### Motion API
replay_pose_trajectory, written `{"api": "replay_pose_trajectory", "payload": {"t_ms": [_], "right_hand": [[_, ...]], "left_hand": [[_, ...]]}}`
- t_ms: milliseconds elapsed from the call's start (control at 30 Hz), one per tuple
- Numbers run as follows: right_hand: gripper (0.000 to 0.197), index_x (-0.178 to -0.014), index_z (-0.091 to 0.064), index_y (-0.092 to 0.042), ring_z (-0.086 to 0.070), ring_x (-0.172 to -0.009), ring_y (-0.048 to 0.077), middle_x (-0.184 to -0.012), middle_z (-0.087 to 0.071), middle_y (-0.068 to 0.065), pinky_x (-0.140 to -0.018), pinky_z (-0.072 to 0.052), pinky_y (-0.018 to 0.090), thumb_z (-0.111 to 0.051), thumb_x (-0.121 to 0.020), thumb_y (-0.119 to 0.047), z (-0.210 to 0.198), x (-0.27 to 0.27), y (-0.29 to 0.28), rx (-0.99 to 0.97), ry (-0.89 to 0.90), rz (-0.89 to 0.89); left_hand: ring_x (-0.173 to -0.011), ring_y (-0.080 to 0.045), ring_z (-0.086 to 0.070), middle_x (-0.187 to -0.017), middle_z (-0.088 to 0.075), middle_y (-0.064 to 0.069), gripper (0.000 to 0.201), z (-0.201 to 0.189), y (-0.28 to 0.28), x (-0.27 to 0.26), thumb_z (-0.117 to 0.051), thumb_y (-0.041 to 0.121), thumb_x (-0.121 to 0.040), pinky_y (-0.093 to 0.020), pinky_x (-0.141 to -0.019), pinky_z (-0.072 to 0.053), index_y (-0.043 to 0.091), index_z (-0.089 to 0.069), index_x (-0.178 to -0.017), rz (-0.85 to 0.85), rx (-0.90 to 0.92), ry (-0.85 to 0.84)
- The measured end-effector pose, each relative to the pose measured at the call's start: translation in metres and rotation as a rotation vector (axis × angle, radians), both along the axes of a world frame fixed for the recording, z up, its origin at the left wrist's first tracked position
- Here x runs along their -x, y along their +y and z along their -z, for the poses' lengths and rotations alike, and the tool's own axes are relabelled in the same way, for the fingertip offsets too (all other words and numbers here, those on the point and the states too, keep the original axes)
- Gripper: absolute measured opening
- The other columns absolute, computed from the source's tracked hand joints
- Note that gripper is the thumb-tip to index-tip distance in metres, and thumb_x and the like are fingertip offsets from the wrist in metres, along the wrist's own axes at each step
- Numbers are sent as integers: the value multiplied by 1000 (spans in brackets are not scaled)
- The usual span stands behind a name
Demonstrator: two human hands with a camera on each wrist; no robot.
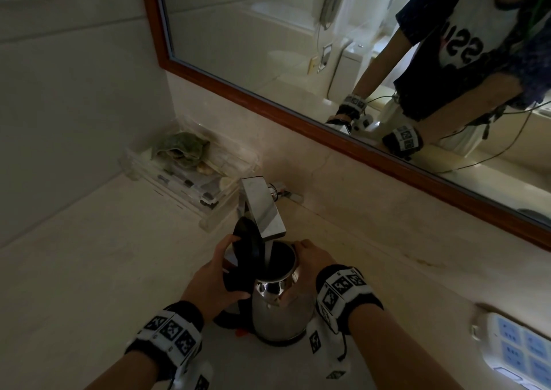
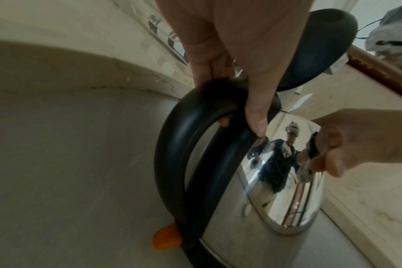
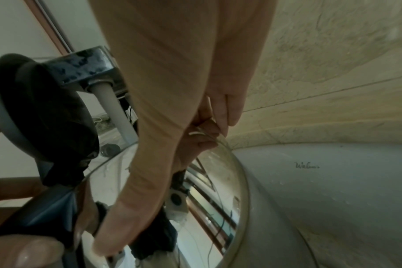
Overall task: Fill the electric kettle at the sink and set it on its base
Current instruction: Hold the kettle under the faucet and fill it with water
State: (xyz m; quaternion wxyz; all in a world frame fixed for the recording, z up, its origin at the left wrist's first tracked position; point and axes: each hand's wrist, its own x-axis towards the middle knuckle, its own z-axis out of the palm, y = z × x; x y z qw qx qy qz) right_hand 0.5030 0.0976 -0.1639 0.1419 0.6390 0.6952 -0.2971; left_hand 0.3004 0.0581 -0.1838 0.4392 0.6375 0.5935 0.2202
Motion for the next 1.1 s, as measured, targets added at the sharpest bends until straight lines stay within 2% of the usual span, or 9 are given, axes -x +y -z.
{"api": "replay_pose_trajectory", "payload": {"t_ms": [100, 233, 433, 533, 767, 833, 933, 1033, 1100], "right_hand": [[107, -146, -26, -16, -44, -130, 30, -145, -33, 7, -107, -42, 40, -85, -60, -41, -2, 0, 0, 2, -5, 3], [113, -146, -27, -17, -46, -129, 30, -144, -34, 7, -106, -43, 40, -88, -56, -42, -3, 0, -2, 2, 4, 5], [96, -145, -29, -20, -46, -128, 30, -144, -34, 5, -105, -43, 41, -82, -66, -38, -3, 0, -4, -14, 21, 18], [99, -145, -29, -19, -47, -127, 31, -143, -34, 6, -105, -44, 42, -83, -64, -40, -4, 2, -3, 1, 5, 11], [99, -145, -28, -18, -47, -127, 32, -142, -34, 8, -105, -44, 41, -83, -65, -37, -7, 2, -5, 4, -24, -25], [98, -146, -27, -18, -47, -127, 33, -143, -34, 9, -104, -45, 41, -82, -67, -35, -6, 1, -5, 1, -27, -20], [94, -146, -27, -16, -48, -126, 33, -143, -34, 9, -103, -43, 39, -79, -70, -35, -5, 0, -8, -9, -29, 0], [94, -145, -28, -14, -47, -126, 33, -143, -33, 10, -103, -43, 39, -80, -70, -35, -5, 0, -8, 1, -48, 1], [93, -146, -27, -13, -47, -127, 32, -144, -33, 10, -103, -42, 38, -79, -71, -33, -6, 1, -8, 0, -48, 3]], "left_hand": [[-92, -18, -53, -93, -53, 3, 96, 0, -1, 0, -79, 13, -64, -32, -82, -43, 59, -9, -111, 9, -8, 2], [-90, -18, -53, -89, -51, 9, 98, -1, -1, -1, -78, 10, -64, -29, -79, -41, 49, -9, -121, 1, 14, -16], [-91, -17, -52, -97, -53, 0, 92, 2, -3, -1, -79, 11, -63, -29, -78, -42, 58, -13, -108, -4, -15, -14], [-91, -17, -55, -98, -56, -1, 96, 3, -3, 0, -80, 12, -61, -32, -80, -45, 62, -12, -107, -11, -20, -9], [-92, -17, -55, -98, -56, 1, 96, 4, -5, 0, -81, 13, -61, -29, -81, -44, 61, -12, -107, -6, -39, -7], [-89, -14, -55, -93, -56, 6, 96, 3, -5, -1, -80, 13, -62, -24, -78, -45, 61, -11, -106, 6, -49, -3], [-83, -8, -51, -86, -49, 20, 93, -1, -6, -4, -80, 10, -62, -10, -64, -39, 59, -12, -103, 24, -62, -11], [-85, -11, -52, -85, -50, 19, 92, -2, -7, -4, -80, 11, -62, -15, -67, -40, 58, -14, -104, 28, -74, 3], [-86, -10, -52, -85, -50, 20, 91, -3, -7, -4, -80, 11, -63, -10, -64, -39, 55, -14, -108, 33, -79, 4]]}}
